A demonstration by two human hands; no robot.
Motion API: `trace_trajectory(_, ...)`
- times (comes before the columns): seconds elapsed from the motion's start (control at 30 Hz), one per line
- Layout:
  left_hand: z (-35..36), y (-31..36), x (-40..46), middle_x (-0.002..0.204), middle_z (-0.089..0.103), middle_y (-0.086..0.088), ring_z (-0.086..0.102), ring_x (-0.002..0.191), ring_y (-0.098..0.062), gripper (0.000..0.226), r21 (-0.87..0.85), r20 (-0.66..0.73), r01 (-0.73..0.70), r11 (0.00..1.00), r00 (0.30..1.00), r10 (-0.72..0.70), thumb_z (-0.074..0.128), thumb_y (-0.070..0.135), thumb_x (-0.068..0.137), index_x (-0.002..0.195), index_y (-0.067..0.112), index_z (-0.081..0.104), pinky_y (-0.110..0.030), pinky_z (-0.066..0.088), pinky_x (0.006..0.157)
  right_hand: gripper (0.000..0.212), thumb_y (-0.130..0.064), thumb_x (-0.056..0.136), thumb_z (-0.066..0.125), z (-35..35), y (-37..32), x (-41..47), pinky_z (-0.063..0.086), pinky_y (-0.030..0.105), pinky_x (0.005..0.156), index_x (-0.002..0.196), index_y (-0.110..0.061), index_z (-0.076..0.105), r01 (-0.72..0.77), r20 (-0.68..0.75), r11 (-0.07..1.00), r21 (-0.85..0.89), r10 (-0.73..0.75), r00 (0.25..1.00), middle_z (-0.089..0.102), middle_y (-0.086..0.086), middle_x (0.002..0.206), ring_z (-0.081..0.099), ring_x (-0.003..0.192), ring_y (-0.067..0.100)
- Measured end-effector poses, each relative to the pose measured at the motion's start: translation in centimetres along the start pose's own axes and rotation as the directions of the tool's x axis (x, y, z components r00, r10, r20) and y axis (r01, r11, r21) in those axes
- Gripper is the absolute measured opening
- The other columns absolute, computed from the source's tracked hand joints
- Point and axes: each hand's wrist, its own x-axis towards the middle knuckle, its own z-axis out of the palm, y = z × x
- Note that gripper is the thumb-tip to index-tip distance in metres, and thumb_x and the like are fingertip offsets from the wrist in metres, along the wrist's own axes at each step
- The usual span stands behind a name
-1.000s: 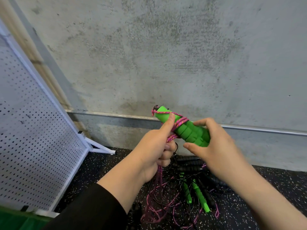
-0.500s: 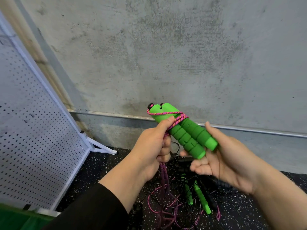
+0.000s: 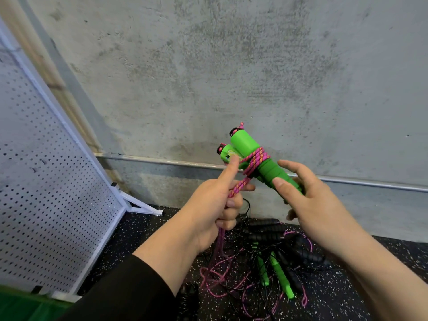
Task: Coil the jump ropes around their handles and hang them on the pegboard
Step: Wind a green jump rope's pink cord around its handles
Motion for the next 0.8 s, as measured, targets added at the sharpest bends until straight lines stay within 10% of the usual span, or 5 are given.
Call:
trace_trajectory(0.27, 0.0, 0.2, -0.1, 0.056, 0.026, 0.007, 0.013, 0.042, -0.007, 0.093, -0.008, 0.016, 0.044, 0.999, 0.999, -0.044, 0.044, 0.081, 0.084, 0.122, 0.000, 0.068, -0.020, 0.011, 0.042, 0.062, -0.031, 0.083, 0.081, 0.4, 0.9, 0.4, 0.043, 0.029, 0.096, 0.139, -0.028, 0.055, 0.041, -0.136, 0.983, -0.179, -0.066, 0.988, 0.057, -0.002, 0.117, 0.056, 0.106, 0.015)
trace_trajectory(0.57, 0.8, -0.3, -0.2, 0.060, 0.024, 0.005, 0.008, 0.048, -0.009, 0.065, -0.014, 0.065, 0.052, 0.999, 0.997, -0.051, 0.050, 0.079, 0.085, 0.049, 0.025, 0.056, -0.020, 0.010, 0.043, 0.063, -0.012, 0.074, 0.086, 1.4, 0.1, -0.6, 0.037, 0.018, 0.085, 0.127, -0.030, 0.056, 0.261, -0.135, 0.876, -0.405, -0.340, 0.930, 0.039, -0.012, 0.109, 0.045, 0.094, 0.001)
trace_trajectory(0.8, 0.9, -1.2, 0.1, 0.047, 0.032, 0.009, 0.016, 0.040, -0.006, 0.042, -0.105, -0.080, 0.026, 0.994, 0.996, -0.035, 0.065, 0.054, 0.092, 0.066, 0.024, 0.051, -0.018, 0.010, 0.041, 0.071, -0.012, 0.076, 0.086, 2.2, 0.2, -0.7, 0.038, 0.014, 0.080, 0.133, -0.036, 0.052, 0.410, -0.016, 0.826, -0.388, -0.450, 0.893, 0.032, -0.014, 0.117, 0.047, 0.091, 0.000)
